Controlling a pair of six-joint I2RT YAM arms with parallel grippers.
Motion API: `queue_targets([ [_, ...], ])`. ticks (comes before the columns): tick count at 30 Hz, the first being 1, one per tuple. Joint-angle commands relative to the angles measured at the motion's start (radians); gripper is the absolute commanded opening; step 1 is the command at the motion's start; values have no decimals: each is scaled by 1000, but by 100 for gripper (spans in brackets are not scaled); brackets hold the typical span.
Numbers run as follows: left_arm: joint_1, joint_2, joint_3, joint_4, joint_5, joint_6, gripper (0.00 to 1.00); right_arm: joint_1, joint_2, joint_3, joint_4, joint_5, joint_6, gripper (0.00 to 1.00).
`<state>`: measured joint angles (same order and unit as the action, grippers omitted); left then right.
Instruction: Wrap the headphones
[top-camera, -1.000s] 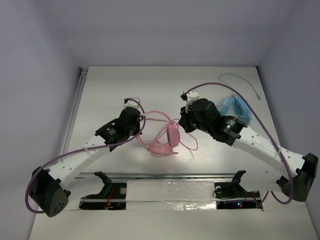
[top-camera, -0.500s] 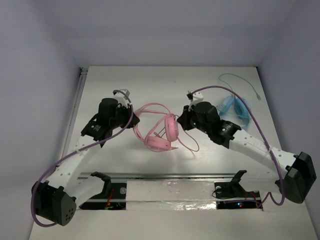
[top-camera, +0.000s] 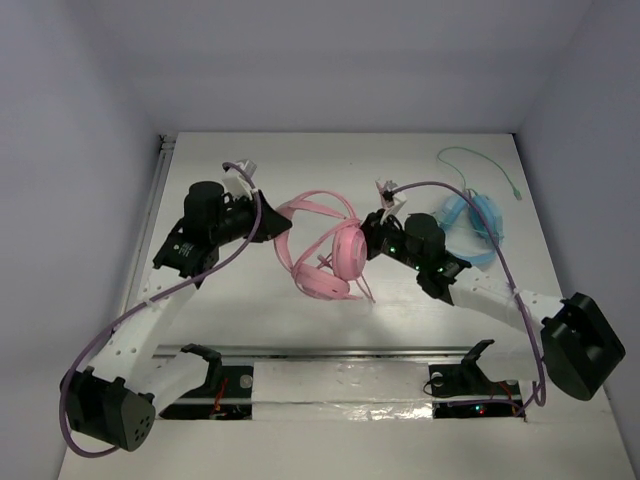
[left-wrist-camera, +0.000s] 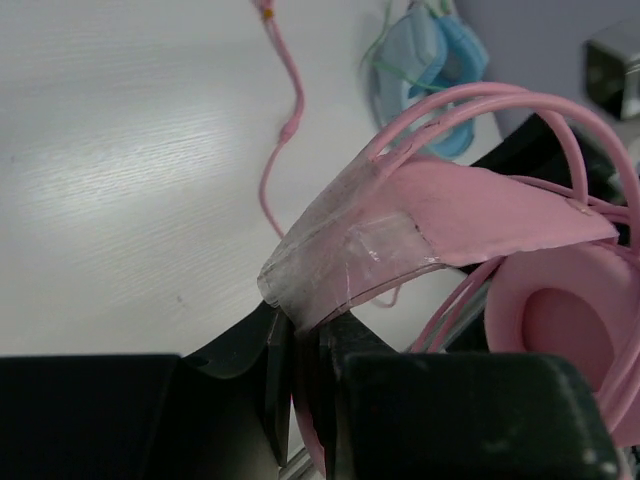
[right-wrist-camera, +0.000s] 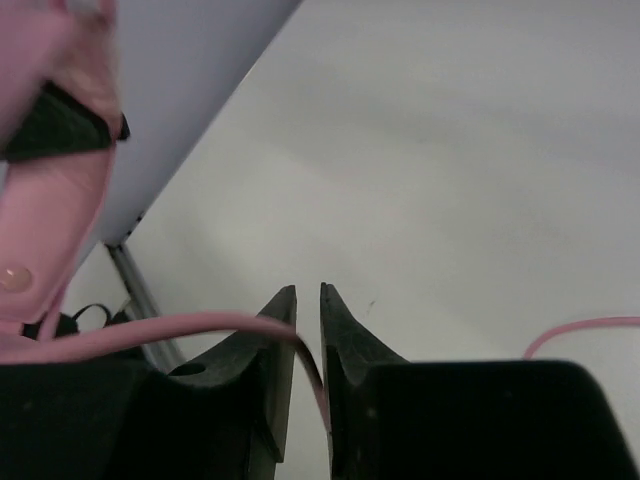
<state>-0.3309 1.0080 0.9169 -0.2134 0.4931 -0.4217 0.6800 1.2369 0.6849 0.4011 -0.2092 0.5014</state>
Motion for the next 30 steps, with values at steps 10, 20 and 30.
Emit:
queue_targets([
  [10,32,24,160,206,131,-239,0,0,104,-110,353,-128,60,25],
  [20,113,37,201,332,213,-402,0,0,139,-182,464,-114,89,36],
  [30,144,24,241,387,237,-523,0,0,188,-185,574,-119,74,40],
])
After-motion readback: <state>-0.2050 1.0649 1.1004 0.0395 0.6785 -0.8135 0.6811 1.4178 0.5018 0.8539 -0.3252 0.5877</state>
